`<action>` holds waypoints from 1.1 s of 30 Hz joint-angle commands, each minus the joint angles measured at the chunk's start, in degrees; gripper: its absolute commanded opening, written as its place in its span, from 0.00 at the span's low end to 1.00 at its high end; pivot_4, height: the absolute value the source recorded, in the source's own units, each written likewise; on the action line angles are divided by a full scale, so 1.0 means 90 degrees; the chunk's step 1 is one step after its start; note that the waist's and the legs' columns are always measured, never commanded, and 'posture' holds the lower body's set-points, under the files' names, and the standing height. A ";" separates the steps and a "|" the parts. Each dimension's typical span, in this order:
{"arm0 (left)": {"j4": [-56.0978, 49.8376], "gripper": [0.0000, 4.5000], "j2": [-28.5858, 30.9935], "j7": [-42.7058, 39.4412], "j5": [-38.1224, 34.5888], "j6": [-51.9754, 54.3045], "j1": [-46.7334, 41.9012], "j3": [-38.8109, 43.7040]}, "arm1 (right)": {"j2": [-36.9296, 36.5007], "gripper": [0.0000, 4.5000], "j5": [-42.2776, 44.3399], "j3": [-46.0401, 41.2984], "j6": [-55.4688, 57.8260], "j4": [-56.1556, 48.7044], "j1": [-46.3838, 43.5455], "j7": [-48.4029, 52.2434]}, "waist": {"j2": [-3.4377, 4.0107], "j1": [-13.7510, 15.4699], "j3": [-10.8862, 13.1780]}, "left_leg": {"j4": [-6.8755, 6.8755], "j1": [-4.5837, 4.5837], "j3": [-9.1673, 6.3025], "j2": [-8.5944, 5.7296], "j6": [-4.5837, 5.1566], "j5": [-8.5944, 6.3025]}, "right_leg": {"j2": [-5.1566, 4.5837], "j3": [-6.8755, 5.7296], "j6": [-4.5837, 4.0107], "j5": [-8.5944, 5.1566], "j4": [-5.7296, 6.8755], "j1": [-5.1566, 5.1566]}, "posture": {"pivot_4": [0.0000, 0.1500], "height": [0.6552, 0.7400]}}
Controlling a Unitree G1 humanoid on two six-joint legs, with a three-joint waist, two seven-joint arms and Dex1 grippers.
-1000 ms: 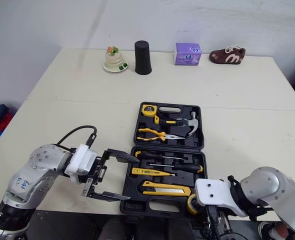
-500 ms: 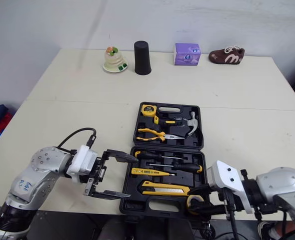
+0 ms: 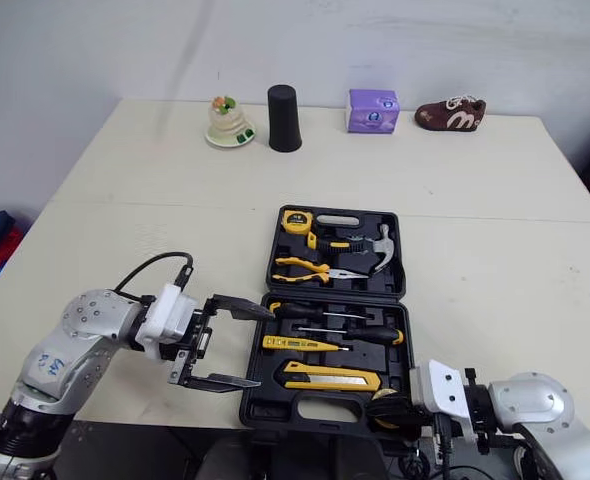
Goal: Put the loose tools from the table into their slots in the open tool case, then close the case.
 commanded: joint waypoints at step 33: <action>0.2030 0.01 -0.0898 0.2670 0.2286 0.1308 -0.1196 -0.0662 | -0.0128 0.00 -0.0590 -0.0766 0.1772 0.1583 -0.1987 -0.2408 | 0.0023 0.0003 0.0010 | -0.0031 -0.0049 0.0060 -0.0020 0.0015 0.0023 | -0.0015 -0.0003 0.0006 0.0028 -0.0001 -0.0085 | 1.00 1.00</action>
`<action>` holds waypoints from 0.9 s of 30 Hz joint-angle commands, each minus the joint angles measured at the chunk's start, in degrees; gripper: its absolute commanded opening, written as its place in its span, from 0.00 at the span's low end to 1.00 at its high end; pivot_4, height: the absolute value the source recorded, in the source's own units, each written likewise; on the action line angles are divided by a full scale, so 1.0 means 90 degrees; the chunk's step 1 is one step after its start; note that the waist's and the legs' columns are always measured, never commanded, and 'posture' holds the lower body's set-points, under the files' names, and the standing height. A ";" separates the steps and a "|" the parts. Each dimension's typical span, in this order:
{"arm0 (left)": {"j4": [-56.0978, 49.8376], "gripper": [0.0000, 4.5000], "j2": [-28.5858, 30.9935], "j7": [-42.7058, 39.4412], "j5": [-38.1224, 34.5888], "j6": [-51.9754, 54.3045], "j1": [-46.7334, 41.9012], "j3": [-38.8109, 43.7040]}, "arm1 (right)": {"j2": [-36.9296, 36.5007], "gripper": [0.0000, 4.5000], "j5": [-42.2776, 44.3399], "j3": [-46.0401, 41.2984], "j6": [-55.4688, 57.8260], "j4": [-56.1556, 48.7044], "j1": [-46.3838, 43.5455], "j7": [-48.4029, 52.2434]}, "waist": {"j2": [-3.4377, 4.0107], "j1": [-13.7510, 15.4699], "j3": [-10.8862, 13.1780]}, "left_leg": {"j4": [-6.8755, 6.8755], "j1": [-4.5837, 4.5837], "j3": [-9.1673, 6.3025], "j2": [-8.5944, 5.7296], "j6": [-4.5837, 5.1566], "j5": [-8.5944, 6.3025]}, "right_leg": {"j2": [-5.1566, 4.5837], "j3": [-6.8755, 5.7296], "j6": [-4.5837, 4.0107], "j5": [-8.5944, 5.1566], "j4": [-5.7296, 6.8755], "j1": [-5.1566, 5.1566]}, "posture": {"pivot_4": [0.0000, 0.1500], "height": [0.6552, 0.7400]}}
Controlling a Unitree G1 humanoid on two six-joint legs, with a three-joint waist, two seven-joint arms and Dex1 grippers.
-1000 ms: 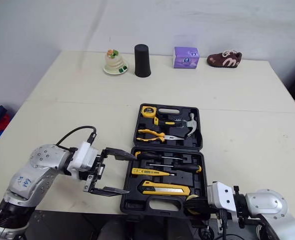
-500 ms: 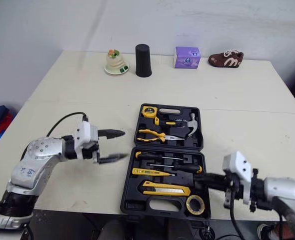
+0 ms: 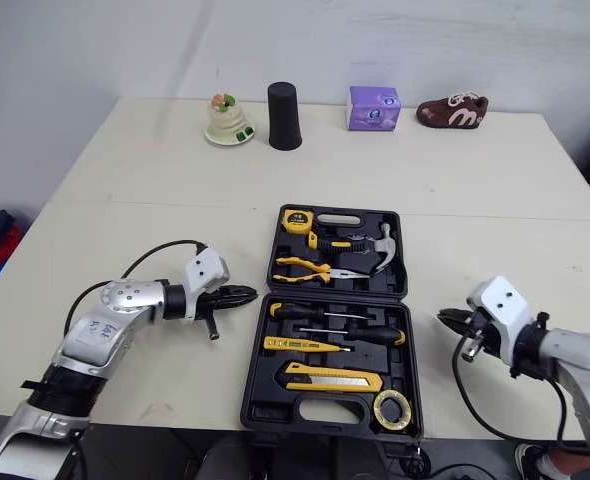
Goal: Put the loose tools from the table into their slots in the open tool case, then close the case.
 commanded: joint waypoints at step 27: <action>0.1176 0.01 -0.0942 0.0760 0.0797 0.0030 -0.1158 -0.0073 | 0.0999 0.00 -0.1007 0.1258 -0.0935 0.2490 -0.2768 0.0479 | 0.0009 -0.0009 0.0004 | 0.0021 0.0002 0.0001 0.0007 -0.0010 0.0011 | 0.0011 0.0002 0.0004 0.0004 0.0031 -0.0004 | 1.00 1.00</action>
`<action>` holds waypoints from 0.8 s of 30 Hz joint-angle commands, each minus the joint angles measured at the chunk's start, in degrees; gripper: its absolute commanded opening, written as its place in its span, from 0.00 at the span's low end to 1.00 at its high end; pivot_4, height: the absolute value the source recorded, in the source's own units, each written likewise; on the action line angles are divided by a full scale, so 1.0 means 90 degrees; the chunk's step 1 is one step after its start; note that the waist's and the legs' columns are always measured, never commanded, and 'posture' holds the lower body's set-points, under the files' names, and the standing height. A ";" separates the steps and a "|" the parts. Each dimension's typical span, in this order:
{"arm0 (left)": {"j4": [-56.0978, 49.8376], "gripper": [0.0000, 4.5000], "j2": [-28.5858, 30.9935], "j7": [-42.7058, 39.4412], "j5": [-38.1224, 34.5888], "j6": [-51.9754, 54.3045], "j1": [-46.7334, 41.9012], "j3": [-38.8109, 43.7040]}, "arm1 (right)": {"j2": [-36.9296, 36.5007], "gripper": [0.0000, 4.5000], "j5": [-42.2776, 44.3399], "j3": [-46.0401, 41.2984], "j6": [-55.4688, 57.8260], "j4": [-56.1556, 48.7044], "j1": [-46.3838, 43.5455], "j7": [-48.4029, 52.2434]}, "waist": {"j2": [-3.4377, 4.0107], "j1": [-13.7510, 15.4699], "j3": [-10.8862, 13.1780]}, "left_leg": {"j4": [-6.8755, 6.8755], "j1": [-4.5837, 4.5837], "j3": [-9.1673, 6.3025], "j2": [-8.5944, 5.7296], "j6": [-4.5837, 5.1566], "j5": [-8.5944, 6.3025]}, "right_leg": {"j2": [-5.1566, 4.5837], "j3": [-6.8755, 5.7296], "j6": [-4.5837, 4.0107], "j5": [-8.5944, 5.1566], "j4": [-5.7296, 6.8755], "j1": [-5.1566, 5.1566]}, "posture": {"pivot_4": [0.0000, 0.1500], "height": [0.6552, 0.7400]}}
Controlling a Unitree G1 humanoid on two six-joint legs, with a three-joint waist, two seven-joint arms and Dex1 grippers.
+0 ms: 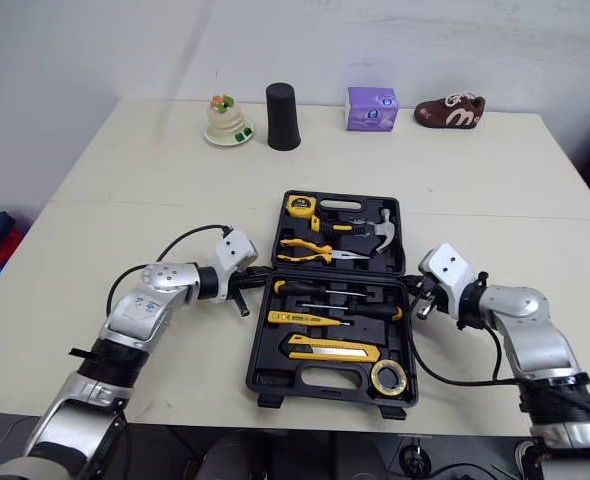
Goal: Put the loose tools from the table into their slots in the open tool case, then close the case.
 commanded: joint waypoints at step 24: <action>-0.0891 0.99 0.0629 0.0727 -0.1808 0.4716 -0.1649 0.1466 | -0.0922 1.00 0.2560 -0.1524 0.8183 -0.2150 -0.1660 -0.1532 | 0.0004 0.0001 0.0004 | -0.0012 -0.0030 -0.0004 -0.0001 -0.0008 0.0001 | -0.0053 -0.0001 -0.0011 -0.0007 0.0022 -0.0049 | 1.00 1.00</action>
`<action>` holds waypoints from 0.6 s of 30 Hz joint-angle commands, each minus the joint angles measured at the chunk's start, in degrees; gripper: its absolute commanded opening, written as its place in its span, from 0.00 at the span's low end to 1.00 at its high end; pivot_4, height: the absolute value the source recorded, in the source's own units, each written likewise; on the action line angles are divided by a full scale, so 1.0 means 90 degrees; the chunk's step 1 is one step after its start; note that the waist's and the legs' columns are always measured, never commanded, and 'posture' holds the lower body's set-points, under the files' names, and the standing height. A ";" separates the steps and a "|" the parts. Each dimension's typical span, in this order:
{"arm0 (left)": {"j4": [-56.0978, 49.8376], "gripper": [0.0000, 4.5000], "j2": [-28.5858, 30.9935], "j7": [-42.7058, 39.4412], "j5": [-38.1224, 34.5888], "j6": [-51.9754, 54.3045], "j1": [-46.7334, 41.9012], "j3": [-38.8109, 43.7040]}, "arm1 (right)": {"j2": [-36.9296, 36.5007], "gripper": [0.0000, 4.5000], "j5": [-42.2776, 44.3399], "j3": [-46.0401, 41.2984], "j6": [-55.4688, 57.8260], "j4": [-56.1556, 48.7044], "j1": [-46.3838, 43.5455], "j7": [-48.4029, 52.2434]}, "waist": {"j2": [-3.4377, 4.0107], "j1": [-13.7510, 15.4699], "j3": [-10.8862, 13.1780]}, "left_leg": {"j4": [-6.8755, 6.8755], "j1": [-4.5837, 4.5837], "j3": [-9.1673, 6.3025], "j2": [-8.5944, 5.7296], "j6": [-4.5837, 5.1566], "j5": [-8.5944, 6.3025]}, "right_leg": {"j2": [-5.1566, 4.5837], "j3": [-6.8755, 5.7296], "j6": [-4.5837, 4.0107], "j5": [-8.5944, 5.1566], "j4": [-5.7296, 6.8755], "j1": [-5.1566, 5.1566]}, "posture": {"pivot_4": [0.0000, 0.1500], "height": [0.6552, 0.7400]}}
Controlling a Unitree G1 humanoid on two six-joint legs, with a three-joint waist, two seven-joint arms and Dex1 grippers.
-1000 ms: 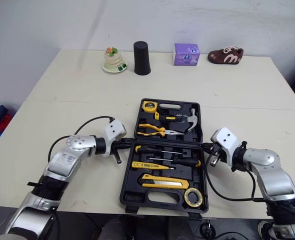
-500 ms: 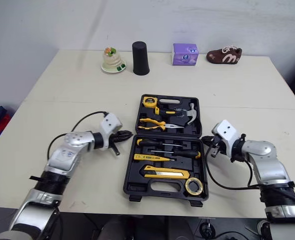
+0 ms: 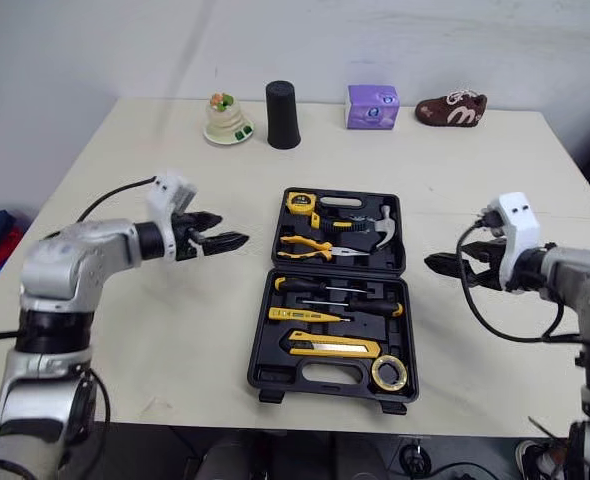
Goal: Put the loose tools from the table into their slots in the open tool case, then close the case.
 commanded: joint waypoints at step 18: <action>0.1558 0.99 -0.1436 0.1624 0.0481 0.0117 -0.0838 -0.0151 | 0.1546 1.00 -0.0701 0.0549 0.1243 0.0620 -0.1587 -0.1975 | 0.0002 -0.0002 0.0000 | 0.0082 -0.0172 0.0015 0.0000 -0.0014 0.0026 | 0.0062 0.0009 -0.0001 -0.0001 0.0097 -0.0183 | 1.00 1.00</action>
